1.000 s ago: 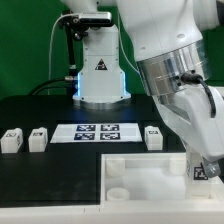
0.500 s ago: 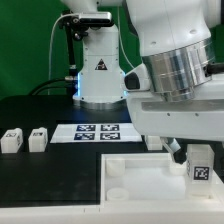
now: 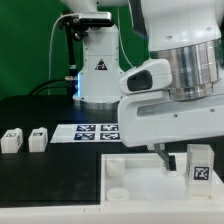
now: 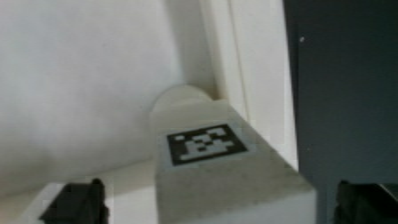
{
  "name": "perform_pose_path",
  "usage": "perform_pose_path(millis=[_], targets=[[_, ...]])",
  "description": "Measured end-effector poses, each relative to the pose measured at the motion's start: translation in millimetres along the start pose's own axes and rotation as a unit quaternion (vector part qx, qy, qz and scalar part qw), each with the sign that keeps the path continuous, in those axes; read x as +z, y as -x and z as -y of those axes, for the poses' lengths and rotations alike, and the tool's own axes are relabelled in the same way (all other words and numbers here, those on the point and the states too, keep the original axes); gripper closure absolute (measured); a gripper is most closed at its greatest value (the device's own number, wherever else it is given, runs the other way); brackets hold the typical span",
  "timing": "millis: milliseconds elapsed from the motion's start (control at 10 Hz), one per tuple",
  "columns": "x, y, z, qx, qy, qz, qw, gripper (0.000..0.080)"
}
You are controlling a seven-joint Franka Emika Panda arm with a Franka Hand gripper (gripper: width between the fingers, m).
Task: Assemble one leg
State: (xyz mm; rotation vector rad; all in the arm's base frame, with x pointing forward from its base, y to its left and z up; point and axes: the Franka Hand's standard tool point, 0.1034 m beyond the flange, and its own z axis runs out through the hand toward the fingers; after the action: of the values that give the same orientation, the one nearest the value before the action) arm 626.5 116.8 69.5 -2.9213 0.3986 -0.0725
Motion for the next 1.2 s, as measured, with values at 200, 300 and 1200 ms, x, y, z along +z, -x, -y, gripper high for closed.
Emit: perform_pose_path(millis=[200, 300, 1200], targets=[[0.4, 0.5, 0.2, 0.043, -0.001, 0.001, 0.999, 0.0435], [1.2, 1.2, -4.6, 0.114, 0.003, 0.003, 0.993, 0.0501], [1.6, -0.8, -7.3, 0.552, -0.040, 0.058, 0.831, 0.0501]])
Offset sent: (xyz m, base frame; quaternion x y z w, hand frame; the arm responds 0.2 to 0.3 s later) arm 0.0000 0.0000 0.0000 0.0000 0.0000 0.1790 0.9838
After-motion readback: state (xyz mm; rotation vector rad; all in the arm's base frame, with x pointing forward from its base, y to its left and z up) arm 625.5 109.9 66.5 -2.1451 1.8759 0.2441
